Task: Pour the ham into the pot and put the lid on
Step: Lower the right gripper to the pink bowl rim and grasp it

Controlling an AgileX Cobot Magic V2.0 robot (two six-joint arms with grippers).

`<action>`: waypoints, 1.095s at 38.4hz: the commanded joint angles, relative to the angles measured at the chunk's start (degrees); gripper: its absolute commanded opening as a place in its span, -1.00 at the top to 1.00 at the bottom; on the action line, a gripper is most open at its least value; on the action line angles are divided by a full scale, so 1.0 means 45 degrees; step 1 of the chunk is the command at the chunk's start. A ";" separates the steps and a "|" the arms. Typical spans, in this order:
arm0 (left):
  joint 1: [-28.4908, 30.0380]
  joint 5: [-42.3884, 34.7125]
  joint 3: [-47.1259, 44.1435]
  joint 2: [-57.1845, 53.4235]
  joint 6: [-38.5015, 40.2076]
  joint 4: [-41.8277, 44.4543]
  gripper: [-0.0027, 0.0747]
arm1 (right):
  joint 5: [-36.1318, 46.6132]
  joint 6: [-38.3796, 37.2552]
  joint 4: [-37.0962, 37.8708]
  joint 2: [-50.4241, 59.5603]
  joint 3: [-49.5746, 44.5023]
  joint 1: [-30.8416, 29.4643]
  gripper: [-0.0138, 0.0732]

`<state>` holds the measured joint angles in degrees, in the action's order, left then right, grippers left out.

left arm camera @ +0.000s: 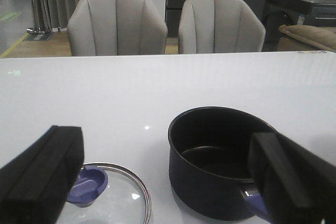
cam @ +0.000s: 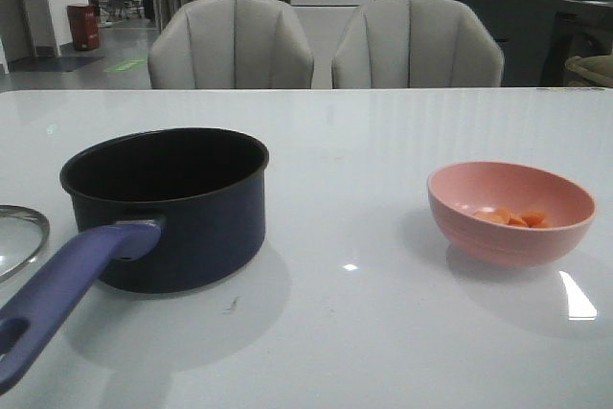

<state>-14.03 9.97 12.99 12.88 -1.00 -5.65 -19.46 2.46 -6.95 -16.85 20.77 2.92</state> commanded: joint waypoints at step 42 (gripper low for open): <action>-0.0104 -0.0976 0.0457 0.0754 -0.0033 0.0220 -0.80 | -0.3652 0.0449 -0.1340 -1.7151 0.9450 -0.0032 -0.29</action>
<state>-14.03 9.97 12.99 15.59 -1.00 -4.91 -38.79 3.46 -12.35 -94.24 61.44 2.92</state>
